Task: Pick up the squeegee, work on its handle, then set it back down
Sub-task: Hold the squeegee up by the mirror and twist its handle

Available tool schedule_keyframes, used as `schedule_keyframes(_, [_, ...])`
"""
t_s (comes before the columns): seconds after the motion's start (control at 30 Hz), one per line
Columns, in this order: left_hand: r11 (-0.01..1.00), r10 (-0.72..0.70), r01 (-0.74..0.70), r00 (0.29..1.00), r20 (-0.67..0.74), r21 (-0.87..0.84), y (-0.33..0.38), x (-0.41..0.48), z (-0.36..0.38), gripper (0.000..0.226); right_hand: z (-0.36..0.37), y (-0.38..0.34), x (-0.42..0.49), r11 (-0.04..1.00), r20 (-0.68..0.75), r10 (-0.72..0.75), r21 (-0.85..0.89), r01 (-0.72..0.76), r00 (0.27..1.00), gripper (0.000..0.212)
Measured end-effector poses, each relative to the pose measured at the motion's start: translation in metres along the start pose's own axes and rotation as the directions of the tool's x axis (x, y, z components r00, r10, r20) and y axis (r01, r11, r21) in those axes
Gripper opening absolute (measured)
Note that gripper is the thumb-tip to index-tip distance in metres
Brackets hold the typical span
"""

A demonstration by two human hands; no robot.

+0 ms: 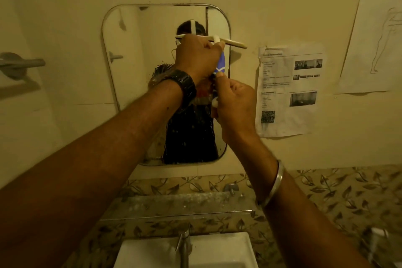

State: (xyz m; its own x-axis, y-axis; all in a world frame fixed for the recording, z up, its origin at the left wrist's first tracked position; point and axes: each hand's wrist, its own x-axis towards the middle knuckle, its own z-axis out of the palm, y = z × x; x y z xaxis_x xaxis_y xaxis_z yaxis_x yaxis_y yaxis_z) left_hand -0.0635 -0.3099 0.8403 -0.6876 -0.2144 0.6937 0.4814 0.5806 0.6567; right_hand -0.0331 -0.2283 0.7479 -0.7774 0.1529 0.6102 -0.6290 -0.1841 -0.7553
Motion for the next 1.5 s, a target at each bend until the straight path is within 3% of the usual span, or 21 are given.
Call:
schedule_keyframes(0.3, [0.994, -0.094, 0.086, 0.987, 0.131, 0.062, -0.051, -0.052, 0.005, 0.031, -0.002, 0.049, -0.058, 0.990, -0.025, 0.135, -0.038, -0.136, 0.990, 0.040])
schedule_keyframes(0.43, [0.999, -0.035, 0.038, 0.994, 0.105, -0.019, -0.031, -0.033, -0.002, 0.033, 0.002, 0.026, -0.039, 0.999, -0.036, 0.052, -0.010, -0.053, 0.998, 0.042])
schedule_keyframes(0.6, [0.997, 0.041, -0.043, 0.998, 0.044, 0.065, -0.006, -0.003, -0.012, 0.033, 0.014, 0.005, -0.011, 1.000, -0.037, -0.008, 0.007, 0.008, 0.999, 0.041])
schedule_keyframes(0.8, [0.997, -0.076, 0.075, 0.990, 0.122, 0.016, -0.049, -0.039, -0.011, 0.034, 0.017, 0.048, -0.051, 0.996, -0.036, 0.090, -0.014, -0.090, 0.995, 0.042])
schedule_keyframes(0.97, [0.999, -0.036, 0.032, 0.990, 0.140, 0.031, -0.062, -0.055, -0.024, 0.033, 0.025, 0.052, -0.071, 0.993, -0.025, 0.114, -0.016, -0.114, 0.993, 0.040])
schedule_keyframes(1.07, [1.000, 0.007, -0.006, 0.993, 0.116, -0.009, -0.042, -0.029, -0.034, 0.031, 0.035, 0.029, -0.048, 0.999, -0.021, 0.045, 0.005, -0.045, 0.999, 0.039])
schedule_keyframes(1.23, [0.989, 0.099, -0.106, 0.992, 0.073, 0.099, -0.016, 0.012, -0.049, 0.043, 0.060, 0.010, -0.010, 0.997, -0.057, -0.049, 0.053, 0.052, 0.997, 0.044])
schedule_keyframes(1.5, [0.998, -0.017, 0.009, 0.989, 0.148, 0.060, -0.079, -0.035, -0.057, 0.037, 0.067, 0.064, -0.068, 0.998, -0.021, 0.054, -0.009, -0.054, 0.998, 0.045])
